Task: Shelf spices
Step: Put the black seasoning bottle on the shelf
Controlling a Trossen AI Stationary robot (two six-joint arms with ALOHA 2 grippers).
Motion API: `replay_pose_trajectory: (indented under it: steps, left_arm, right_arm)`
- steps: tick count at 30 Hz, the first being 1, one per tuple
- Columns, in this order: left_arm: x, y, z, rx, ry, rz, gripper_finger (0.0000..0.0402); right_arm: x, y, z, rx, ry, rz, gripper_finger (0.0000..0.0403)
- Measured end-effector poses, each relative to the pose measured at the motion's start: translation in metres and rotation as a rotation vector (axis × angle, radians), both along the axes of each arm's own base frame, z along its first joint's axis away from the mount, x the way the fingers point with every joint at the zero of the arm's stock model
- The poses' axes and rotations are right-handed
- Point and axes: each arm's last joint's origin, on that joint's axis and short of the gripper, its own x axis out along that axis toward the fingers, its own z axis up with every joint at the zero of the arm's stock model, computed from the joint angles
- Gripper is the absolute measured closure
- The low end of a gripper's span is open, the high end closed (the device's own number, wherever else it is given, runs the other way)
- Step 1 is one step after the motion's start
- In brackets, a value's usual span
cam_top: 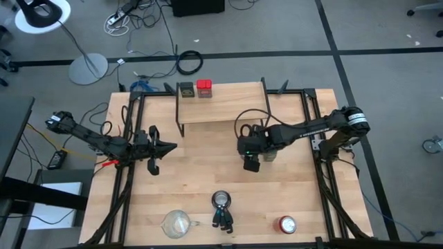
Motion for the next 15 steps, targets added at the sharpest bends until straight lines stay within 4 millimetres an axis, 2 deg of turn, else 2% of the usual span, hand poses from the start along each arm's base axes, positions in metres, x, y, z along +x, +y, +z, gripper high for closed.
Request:
replay_pose_trajectory:
  steps: [11,15]
  left_arm:
    - [0.000,0.000,0.000,0.000,0.002,-0.001,0.0400]
    - [0.000,0.000,0.000,-0.001,0.002,-0.002,0.0400]
  right_arm:
    - [0.006,-0.022,-0.013,0.056,0.068,-0.026,0.0112]
    - [0.011,-0.027,-0.026,0.103,0.116,-0.002,0.0112]
